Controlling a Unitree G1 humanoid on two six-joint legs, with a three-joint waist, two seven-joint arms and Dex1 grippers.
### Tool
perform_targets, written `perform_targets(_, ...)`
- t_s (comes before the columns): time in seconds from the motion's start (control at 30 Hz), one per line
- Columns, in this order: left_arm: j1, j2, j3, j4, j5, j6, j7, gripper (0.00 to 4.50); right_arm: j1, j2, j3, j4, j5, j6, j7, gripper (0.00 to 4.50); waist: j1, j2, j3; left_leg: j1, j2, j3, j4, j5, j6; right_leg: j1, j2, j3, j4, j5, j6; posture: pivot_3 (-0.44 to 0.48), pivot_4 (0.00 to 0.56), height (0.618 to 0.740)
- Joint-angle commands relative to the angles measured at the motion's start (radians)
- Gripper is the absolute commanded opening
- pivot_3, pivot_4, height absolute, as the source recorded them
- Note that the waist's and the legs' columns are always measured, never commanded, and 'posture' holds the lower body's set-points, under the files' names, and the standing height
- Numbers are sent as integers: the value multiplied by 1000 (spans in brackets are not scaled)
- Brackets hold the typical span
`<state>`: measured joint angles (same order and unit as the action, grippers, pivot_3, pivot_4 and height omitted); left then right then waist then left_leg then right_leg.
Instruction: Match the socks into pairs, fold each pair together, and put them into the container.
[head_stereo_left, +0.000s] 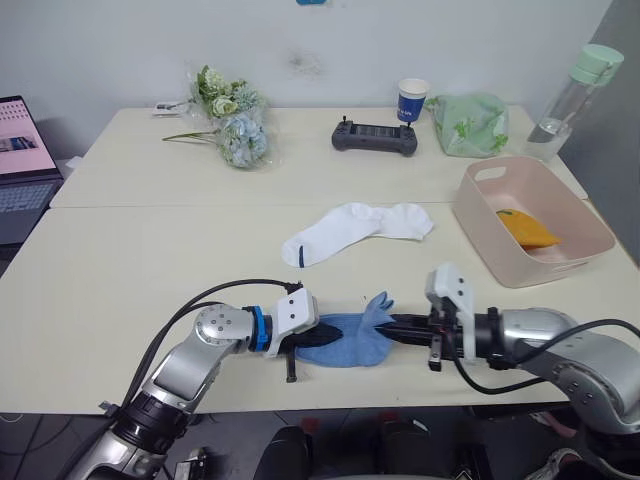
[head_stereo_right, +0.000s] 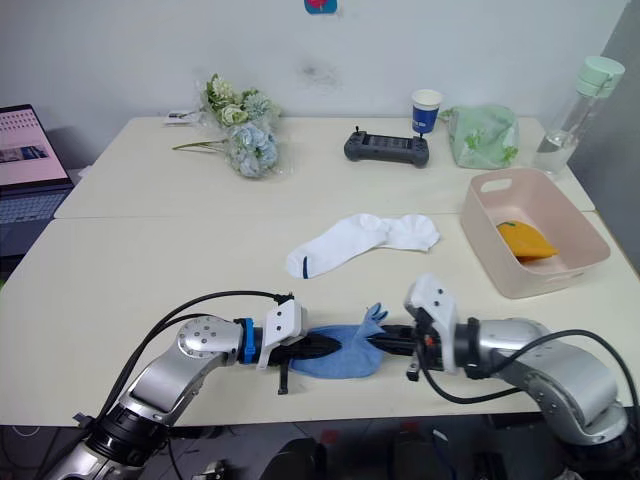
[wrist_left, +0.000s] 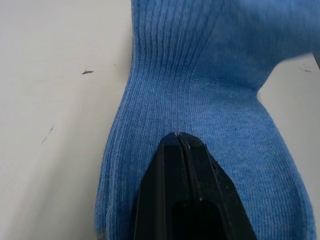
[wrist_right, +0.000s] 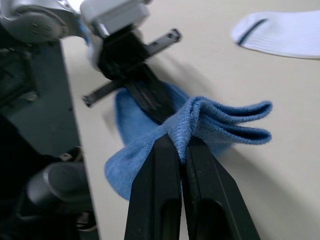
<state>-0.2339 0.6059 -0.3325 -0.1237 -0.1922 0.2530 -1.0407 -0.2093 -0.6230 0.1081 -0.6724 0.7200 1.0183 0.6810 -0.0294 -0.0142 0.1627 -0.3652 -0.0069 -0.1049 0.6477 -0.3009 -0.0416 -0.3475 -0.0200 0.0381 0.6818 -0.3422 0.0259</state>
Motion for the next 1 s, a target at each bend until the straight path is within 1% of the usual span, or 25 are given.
perform_targets(0.03,18,-3,14,12,8,16,17,0,-50,78,50,4,47,72,-67,21,0,0,0,0,0,0,0,0,0,0,0,0,0,0,0,0,150,740)
perform_targets(0.1,21,-7,27,12,-2,17,22,0,-71,114,93,38,28,88,-84,21,0,0,0,0,0,0,0,0,0,-1,0,0,0,0,0,0,150,740)
perform_targets(0.27,30,-6,41,12,-8,12,20,0,-112,147,194,133,-38,71,-85,21,-1,0,0,0,0,0,0,0,0,-1,0,0,0,0,0,0,150,740)
perform_targets(0.37,45,1,65,-4,-21,20,26,0,-134,163,217,171,-64,64,-91,21,-4,0,0,0,0,0,0,0,0,-2,0,0,1,0,0,0,150,740)
perform_targets(0.5,75,19,141,-50,-65,57,50,0,-161,197,176,142,-7,92,-78,1096,-5,1,0,0,0,-1,-1,0,0,-3,0,0,1,0,0,0,150,740)
perform_targets(0.6,91,29,196,-90,-104,105,71,0,-170,192,133,115,39,126,-78,2132,-3,1,0,0,0,-1,-1,0,0,-3,0,0,1,0,0,0,150,740)
perform_targets(0.63,96,30,223,-107,-126,135,84,0,-174,181,114,96,65,139,-67,2439,-3,1,0,-1,0,-1,-1,0,0,-3,0,0,1,0,0,0,150,740)
perform_targets(0.67,104,36,253,-126,-147,161,94,0,-179,168,98,77,83,146,-59,2882,-2,1,0,-1,0,-1,-1,0,0,-3,0,0,1,0,0,0,150,740)
perform_targets(0.73,124,52,303,-160,-183,211,105,0,-185,133,83,50,92,137,-38,3530,-2,1,0,-2,0,-1,0,0,0,-3,0,0,0,0,0,0,150,740)
perform_targets(0.8,151,77,343,-179,-196,227,103,0,-187,80,108,35,38,84,-16,4264,-2,1,0,-2,0,-1,-1,0,0,-4,0,0,0,0,0,0,150,740)
perform_targets(0.83,161,89,365,-181,-200,230,104,0,-184,57,125,35,3,45,-4,4484,-2,1,0,-2,0,-1,-1,0,0,-4,0,0,0,0,0,0,150,740)
perform_targets(0.9,165,106,400,-177,-207,229,110,0,-174,36,160,58,-73,-37,-4,4408,-2,1,1,-2,0,-1,-1,0,0,-4,0,0,0,0,0,0,150,740)
perform_targets(0.93,157,118,416,-175,-211,222,104,0,-169,35,182,79,-113,-82,-5,4217,-2,1,1,-2,0,-1,-1,0,0,-4,0,-1,0,0,0,0,150,740)
perform_targets(1.0,131,136,423,-191,-229,223,80,0,-169,44,222,117,-176,-145,-7,3593,-2,1,1,-2,1,-1,-1,0,0,-4,0,-1,1,0,0,0,150,740)
